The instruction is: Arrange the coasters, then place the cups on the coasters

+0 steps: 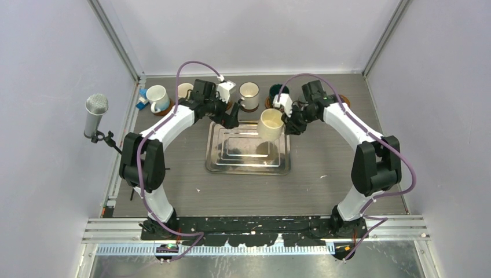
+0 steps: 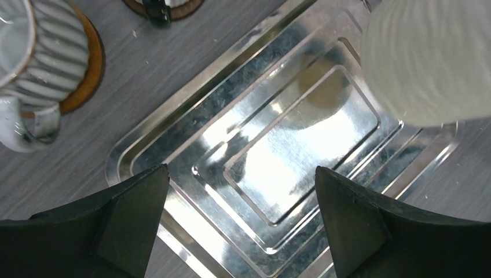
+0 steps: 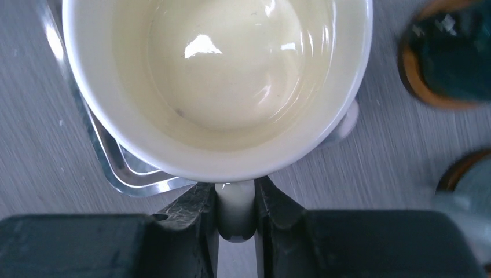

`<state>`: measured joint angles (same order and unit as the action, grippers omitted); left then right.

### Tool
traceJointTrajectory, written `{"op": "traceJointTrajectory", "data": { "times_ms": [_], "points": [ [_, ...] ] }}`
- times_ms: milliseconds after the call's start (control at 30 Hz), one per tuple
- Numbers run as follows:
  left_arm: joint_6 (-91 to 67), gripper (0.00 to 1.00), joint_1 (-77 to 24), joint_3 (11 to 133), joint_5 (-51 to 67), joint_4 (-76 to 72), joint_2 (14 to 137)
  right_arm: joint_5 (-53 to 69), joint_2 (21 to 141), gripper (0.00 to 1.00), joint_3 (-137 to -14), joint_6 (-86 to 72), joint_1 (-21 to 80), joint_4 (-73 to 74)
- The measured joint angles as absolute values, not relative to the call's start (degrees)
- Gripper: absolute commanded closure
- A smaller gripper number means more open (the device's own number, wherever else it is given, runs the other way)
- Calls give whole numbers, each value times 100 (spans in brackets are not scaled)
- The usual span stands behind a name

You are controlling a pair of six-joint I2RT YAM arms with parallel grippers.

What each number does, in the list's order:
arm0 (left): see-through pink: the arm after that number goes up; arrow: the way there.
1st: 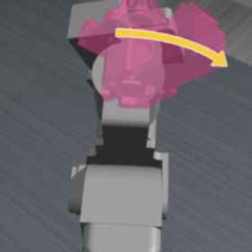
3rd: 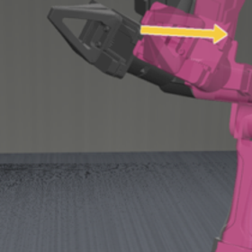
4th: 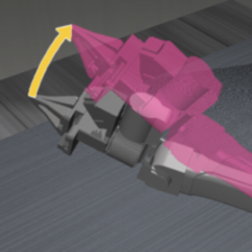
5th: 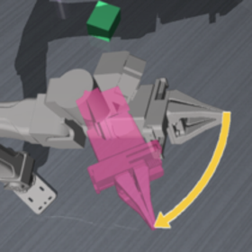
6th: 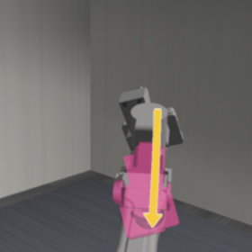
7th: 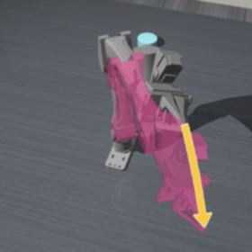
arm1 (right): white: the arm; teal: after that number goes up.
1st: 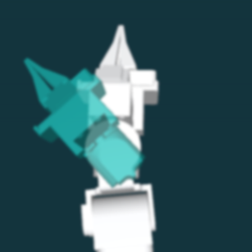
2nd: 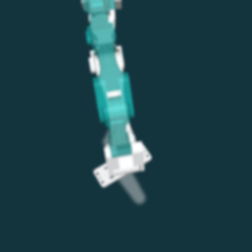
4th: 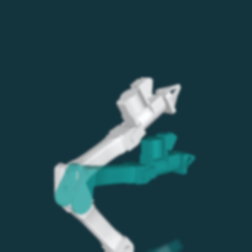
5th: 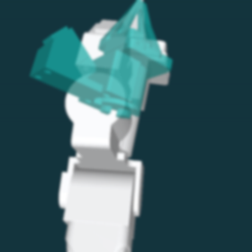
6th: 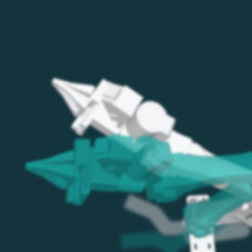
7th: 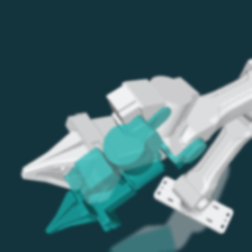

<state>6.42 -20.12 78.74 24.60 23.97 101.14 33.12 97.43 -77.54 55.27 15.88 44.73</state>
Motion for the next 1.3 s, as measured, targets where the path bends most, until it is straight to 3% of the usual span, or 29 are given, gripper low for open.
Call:
{"op": "traceJointTrajectory", "data": {
  "times_ms": [300,533,800,1300],
  "points": [
    [871,0,-2012,7655,2305,1726,10101,2241,9461,100,-7839,2021,646,3089],
    [945,0,-2012,7660,2099,1553,10101,799,9686,100,-8691,373,-285,2670],
    [943,0,-2012,7669,1896,1555,10101,-552,10433,100,-9218,-593,-856,2703],
    [541,0,-1933,7961,1385,1785,10125,-1013,11590,100,-9496,-1013,-906,2849]
  ]
}}
